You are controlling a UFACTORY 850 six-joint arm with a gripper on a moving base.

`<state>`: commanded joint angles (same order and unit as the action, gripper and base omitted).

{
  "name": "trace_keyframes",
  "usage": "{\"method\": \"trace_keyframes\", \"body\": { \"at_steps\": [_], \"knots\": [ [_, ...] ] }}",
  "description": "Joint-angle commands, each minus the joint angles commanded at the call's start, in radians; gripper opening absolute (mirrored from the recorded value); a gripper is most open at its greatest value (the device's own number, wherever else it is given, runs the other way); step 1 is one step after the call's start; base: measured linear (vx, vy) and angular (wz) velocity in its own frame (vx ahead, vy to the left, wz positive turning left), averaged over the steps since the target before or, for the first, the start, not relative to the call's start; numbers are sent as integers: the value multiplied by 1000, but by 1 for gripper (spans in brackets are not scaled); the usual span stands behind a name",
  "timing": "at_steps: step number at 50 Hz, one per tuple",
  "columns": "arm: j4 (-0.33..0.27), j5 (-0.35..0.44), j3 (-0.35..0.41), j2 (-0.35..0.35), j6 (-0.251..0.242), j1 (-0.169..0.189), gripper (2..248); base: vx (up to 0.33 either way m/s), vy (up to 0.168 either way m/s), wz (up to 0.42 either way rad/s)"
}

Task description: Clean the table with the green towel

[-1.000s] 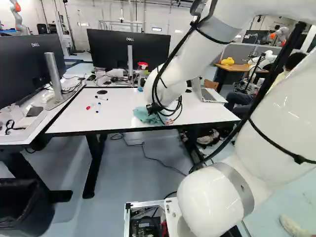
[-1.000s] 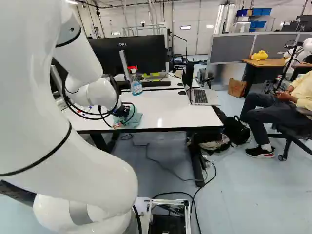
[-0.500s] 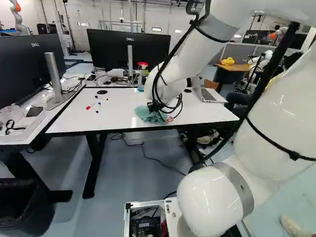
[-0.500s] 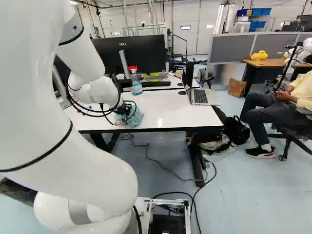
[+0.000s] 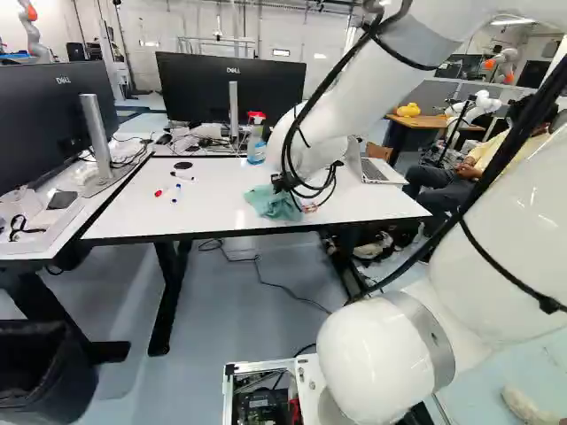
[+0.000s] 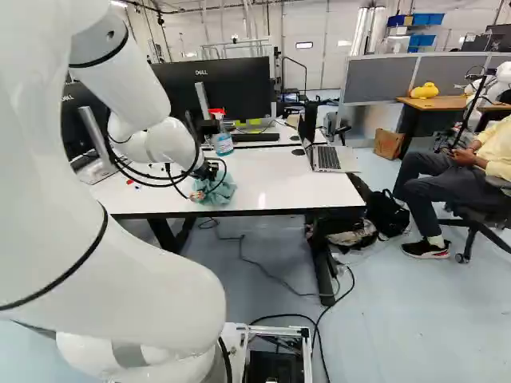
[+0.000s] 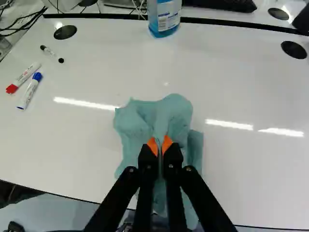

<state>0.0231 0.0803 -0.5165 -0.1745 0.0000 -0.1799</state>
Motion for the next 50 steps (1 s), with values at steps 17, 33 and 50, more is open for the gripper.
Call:
{"method": "trace_keyframes", "body": {
  "at_steps": [17,33,50],
  "knots": [
    [0,-30,-34,-10,0,62,30,0,0,0],
    [0,-111,-106,24,0,97,30,0,0,0],
    [0,-214,-188,65,0,130,30,0,0,0]
  ]
}}
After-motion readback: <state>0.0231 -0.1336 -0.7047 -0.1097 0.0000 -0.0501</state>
